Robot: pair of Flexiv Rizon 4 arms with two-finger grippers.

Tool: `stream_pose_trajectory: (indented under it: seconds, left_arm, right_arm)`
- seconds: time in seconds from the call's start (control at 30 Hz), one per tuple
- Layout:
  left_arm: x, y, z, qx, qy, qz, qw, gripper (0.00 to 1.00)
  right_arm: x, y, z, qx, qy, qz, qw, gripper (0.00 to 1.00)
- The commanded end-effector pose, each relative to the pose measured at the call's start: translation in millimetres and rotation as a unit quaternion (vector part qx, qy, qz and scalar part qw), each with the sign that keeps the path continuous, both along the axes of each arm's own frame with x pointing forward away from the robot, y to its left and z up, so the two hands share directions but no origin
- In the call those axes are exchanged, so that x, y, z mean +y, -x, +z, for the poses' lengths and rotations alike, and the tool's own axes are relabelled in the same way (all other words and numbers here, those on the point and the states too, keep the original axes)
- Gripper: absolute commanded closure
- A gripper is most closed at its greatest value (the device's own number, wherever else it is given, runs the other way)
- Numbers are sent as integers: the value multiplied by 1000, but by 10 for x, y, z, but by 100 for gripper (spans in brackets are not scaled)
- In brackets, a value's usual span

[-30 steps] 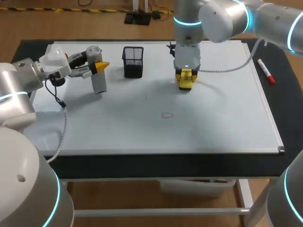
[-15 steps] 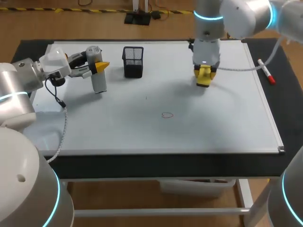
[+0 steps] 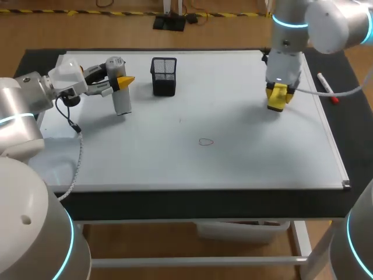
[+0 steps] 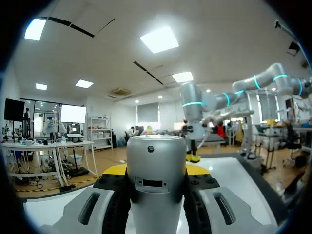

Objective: Pick up the inspection probe, press it on each red-marked spot on the whiteboard one by one, put down the probe, pick up the eraser, and wipe off all the red marks.

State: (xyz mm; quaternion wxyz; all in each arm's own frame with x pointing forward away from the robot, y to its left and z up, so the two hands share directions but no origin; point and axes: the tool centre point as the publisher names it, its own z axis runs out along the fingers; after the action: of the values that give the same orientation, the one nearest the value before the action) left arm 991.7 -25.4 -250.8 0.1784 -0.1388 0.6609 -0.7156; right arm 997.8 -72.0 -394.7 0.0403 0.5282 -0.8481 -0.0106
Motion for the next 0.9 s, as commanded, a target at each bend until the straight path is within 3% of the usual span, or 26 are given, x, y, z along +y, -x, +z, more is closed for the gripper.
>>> stream_pose_trajectory:
  seconds: [0.03, 0.3, 0.9]
  left_arm:
    - [4, -1, 17, 1, 0, -1, 1000, 100]
    - [4, -1, 17, 1, 0, -1, 1000, 100]
    - [4, -1, 17, 1, 0, -1, 1000, 100]
  right_arm:
    - [-160, 49, 3, -5, -13, -2, 1000, 100]
    - [-296, 56, -37, 4, -33, -11, 999, 100]
    - [-303, 59, -35, 4, -34, -10, 999, 100]
